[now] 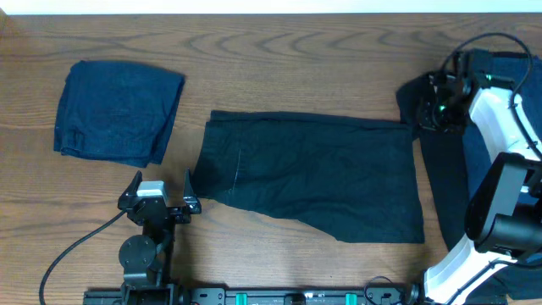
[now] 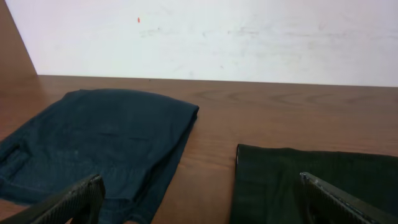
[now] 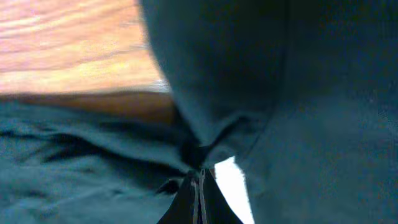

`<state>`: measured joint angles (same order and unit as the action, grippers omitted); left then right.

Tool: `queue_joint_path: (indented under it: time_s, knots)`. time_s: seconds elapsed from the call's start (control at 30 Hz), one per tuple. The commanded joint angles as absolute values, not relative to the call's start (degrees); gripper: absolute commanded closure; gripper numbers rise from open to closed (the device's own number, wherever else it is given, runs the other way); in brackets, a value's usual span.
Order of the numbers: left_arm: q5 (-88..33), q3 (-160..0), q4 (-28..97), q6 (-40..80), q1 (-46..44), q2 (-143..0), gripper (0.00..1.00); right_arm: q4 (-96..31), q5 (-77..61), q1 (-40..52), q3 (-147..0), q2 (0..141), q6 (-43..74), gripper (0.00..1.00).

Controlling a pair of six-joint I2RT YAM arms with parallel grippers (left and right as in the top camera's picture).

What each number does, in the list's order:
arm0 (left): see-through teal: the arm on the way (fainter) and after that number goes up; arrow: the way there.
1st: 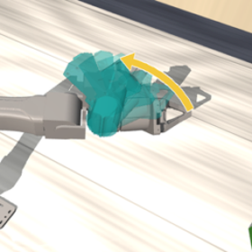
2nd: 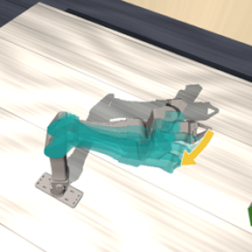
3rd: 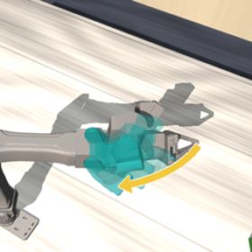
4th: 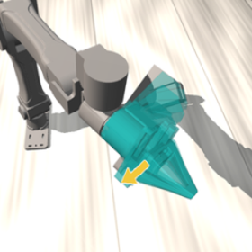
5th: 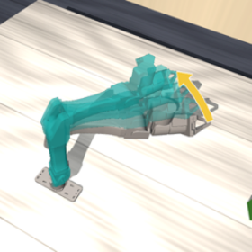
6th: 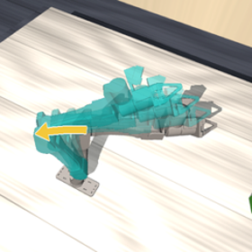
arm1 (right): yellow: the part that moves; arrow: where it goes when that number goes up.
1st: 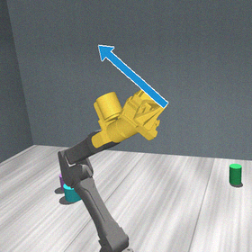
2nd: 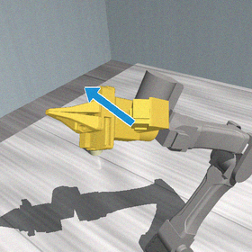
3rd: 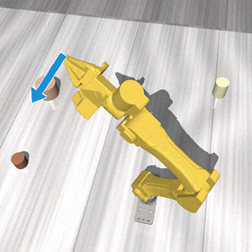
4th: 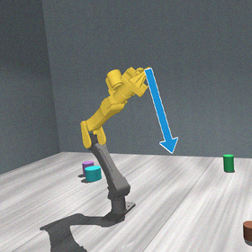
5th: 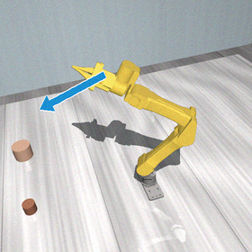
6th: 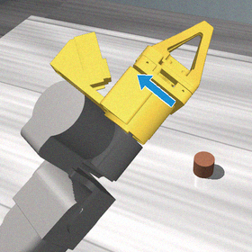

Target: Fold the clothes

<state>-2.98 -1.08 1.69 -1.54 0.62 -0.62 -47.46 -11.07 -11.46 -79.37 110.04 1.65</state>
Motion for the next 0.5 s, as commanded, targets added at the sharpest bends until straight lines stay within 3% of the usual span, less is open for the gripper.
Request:
queue_joint_path:
  time_s: [0.0, 0.47]
  knots:
    - [-2.31, -0.23, 3.86, -1.89, 0.4, -0.23, 0.02, -43.81, -11.57, -12.36, -75.9, 110.39, 3.84, 0.99]
    - [-2.31, -0.23, 3.86, -1.89, 0.4, -0.23, 0.02, -25.15, -8.78, -12.36, -63.92, 110.61, 5.54, 0.99]
